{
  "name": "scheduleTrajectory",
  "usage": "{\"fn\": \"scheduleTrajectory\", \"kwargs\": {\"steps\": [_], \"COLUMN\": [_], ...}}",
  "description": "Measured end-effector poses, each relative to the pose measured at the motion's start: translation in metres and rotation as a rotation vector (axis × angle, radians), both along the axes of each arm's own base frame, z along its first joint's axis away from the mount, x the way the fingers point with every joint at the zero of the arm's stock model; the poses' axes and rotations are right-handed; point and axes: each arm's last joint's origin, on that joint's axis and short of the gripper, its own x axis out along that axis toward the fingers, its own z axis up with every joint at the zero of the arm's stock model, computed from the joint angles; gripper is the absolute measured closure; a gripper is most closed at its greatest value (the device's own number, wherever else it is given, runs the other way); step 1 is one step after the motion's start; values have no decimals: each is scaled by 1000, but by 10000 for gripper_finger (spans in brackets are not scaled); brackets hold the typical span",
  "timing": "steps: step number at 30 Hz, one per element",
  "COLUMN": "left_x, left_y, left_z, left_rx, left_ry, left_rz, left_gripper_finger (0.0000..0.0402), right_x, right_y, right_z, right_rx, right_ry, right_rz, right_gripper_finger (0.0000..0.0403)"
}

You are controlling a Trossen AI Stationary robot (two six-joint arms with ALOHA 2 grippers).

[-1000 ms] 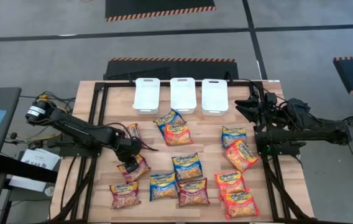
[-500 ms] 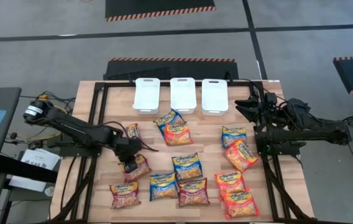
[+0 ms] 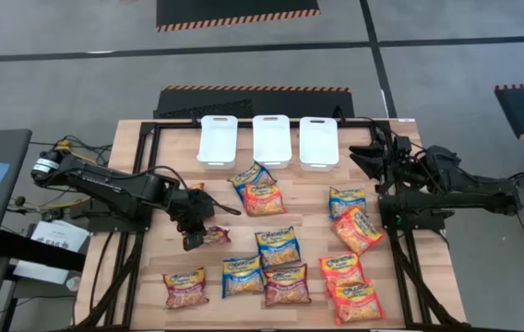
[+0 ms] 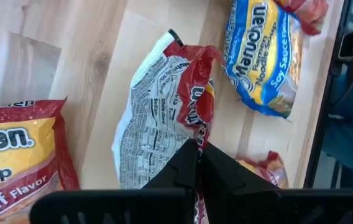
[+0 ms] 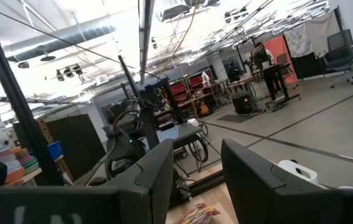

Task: Sort Maruchan noodles
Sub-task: Put the red noodle pack into the left white bin

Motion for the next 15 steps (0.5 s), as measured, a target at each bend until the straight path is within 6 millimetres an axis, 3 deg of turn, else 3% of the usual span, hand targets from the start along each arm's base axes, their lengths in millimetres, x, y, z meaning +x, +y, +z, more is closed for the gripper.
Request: {"fn": "scheduleTrajectory", "kwargs": {"steps": [8, 15], "left_x": [2, 18], "left_y": [1, -9], "left_z": [-4, -25], "left_rx": [-7, -13], "left_ry": [16, 83], "left_rz": [-43, -56], "left_gripper_finger": [401, 401], "right_x": [0, 0], "right_y": [0, 0], "right_z": [0, 0], "right_rx": [0, 1], "right_ry": [0, 5], "right_rz": [-1, -1], "right_gripper_finger": [241, 241]}}
